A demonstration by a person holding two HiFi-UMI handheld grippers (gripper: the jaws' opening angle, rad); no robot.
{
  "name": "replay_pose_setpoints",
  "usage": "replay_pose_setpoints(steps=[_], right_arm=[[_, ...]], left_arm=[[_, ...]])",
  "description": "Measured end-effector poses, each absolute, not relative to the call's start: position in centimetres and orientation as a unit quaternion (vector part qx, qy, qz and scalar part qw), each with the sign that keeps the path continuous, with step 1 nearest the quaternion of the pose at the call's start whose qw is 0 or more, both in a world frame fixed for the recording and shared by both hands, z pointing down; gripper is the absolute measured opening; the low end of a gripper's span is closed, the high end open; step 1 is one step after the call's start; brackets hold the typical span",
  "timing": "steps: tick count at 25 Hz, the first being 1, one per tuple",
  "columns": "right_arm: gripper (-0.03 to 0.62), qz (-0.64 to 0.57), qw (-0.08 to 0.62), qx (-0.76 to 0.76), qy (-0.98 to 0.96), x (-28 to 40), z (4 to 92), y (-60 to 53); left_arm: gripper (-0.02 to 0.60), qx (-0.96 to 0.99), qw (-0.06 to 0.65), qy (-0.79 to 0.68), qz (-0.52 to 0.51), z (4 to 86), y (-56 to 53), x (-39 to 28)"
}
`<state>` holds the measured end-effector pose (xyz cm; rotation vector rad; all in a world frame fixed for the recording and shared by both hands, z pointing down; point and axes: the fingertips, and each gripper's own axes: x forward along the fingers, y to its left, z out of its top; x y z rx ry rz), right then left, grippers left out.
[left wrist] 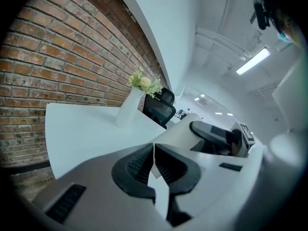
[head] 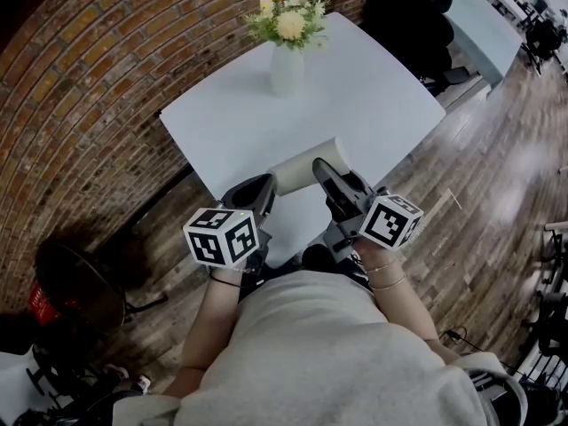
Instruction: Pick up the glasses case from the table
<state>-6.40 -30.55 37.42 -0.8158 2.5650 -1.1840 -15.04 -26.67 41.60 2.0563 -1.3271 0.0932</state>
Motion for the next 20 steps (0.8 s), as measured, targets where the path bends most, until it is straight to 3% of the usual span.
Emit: replay_pose_setpoints(steps=[20], right_arm=[[0.137,-0.392,0.105,-0.278,0.871,-6.15,37.25,-30.77]], left_arm=[[0.014,0.787,0.344,-0.510,0.037,41.91,-27.12,-15.00]])
